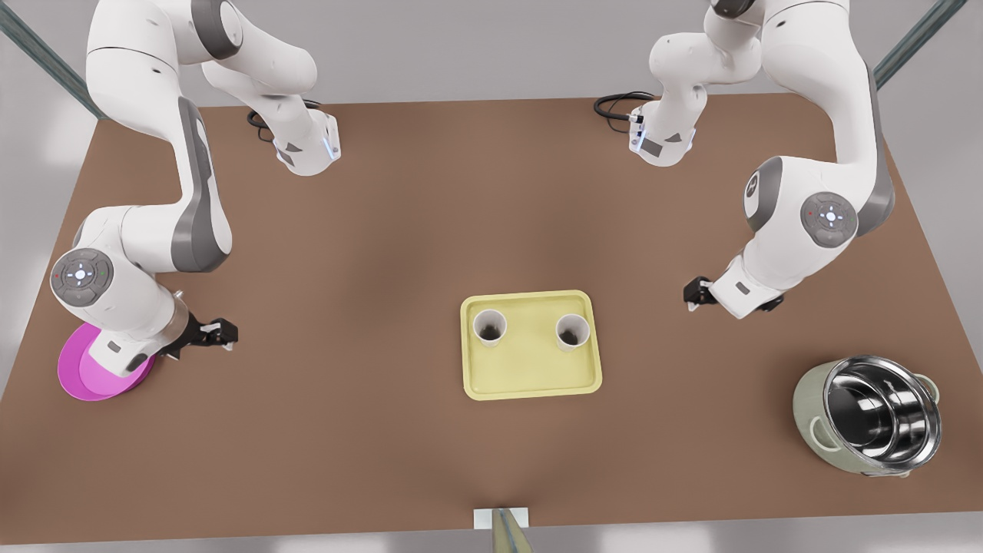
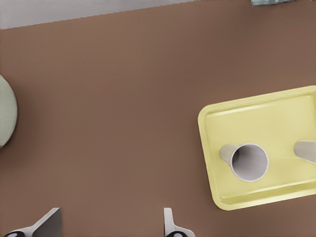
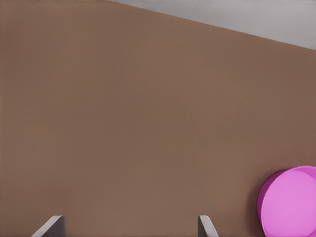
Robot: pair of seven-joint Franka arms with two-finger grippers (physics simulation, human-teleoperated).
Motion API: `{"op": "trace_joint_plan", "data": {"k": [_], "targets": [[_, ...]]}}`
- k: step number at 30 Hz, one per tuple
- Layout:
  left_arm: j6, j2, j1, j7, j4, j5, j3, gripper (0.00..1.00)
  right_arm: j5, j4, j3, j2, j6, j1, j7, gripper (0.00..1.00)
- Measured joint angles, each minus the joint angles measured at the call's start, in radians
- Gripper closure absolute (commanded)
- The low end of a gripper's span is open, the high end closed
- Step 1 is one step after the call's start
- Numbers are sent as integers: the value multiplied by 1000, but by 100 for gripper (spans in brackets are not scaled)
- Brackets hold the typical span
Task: Use the left arm to pick up the white IKEA cup from the tray and place it on the middle-left position; use the right arm to pick up the white IKEA cup from the tray and place it on the middle-right position
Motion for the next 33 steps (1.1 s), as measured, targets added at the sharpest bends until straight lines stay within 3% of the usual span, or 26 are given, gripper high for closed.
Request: {"op": "trace_joint_plan", "data": {"k": [4,8,10,16,20,25,28,33], "targets": [[12,42,-56,-10,40,11,0,0,0,8,2,1,8,64,-7,0],[18,117,-299,-69,65,34,-1,0,9,13,9,1,5,269,-11,0],[22,179,-345,-113,106,41,-1,0,13,23,20,5,2,314,-10,0],[102,333,-280,-221,116,38,9,0,24,189,56,128,3,436,12,0],[169,347,-255,-252,47,29,7,0,51,326,81,246,11,482,60,0],[246,334,-262,-284,-30,23,2,0,61,343,131,325,42,500,135,0],[302,310,-265,-299,-114,22,2,0,63,343,134,360,59,519,180,0],[360,313,-265,-320,-129,21,0,0,64,347,133,410,126,533,252,0]]}}
